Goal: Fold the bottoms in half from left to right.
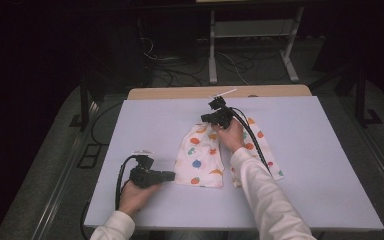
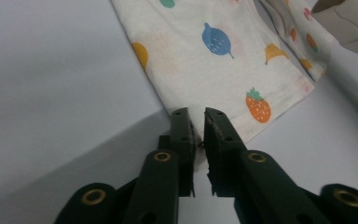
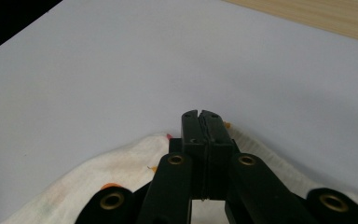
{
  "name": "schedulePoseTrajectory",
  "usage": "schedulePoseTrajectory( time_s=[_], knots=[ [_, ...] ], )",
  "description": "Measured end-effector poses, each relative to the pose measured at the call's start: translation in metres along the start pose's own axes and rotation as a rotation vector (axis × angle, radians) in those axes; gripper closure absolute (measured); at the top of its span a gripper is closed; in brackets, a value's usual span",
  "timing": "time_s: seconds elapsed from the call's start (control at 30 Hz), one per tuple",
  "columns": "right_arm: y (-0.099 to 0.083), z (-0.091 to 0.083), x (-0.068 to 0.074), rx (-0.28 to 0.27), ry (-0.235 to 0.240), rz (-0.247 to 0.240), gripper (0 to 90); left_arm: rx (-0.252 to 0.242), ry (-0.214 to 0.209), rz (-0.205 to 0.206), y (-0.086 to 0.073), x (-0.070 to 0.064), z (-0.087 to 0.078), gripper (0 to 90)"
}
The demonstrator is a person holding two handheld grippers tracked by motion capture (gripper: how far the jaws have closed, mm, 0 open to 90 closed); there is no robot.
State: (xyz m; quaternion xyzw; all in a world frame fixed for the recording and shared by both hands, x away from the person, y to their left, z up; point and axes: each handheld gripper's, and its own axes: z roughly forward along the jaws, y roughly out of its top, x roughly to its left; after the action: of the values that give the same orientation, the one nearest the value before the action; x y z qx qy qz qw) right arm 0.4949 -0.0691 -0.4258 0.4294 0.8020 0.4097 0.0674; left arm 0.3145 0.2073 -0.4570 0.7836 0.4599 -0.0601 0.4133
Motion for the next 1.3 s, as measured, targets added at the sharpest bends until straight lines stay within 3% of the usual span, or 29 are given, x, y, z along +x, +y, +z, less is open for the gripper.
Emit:
schedulePoseTrajectory(
  time_s=[0.23, 0.4, 0.73, 1.1, 1.3],
  knots=[
    [0.000, 0.000, -0.001, -0.006, 0.003, 0.004, 88.3, -0.012, 0.019, 0.076, 0.005, -0.006, -0.002, 89.0],
    [0.001, -0.001, -0.002, -0.013, 0.007, 0.010, 88.3, -0.021, 0.019, 0.102, 0.007, -0.011, -0.002, 89.2],
    [0.003, -0.007, -0.006, -0.030, 0.021, 0.023, 88.2, -0.046, -0.062, 0.152, 0.023, -0.028, 0.001, 89.2],
    [0.007, -0.021, -0.014, -0.054, 0.019, 0.038, 88.2, -0.041, -0.096, 0.189, 0.030, -0.043, 0.007, 89.1],
    [0.008, -0.028, -0.020, -0.061, 0.018, 0.055, 88.2, -0.061, -0.123, 0.201, 0.036, -0.051, 0.005, 89.1]
  ],
)
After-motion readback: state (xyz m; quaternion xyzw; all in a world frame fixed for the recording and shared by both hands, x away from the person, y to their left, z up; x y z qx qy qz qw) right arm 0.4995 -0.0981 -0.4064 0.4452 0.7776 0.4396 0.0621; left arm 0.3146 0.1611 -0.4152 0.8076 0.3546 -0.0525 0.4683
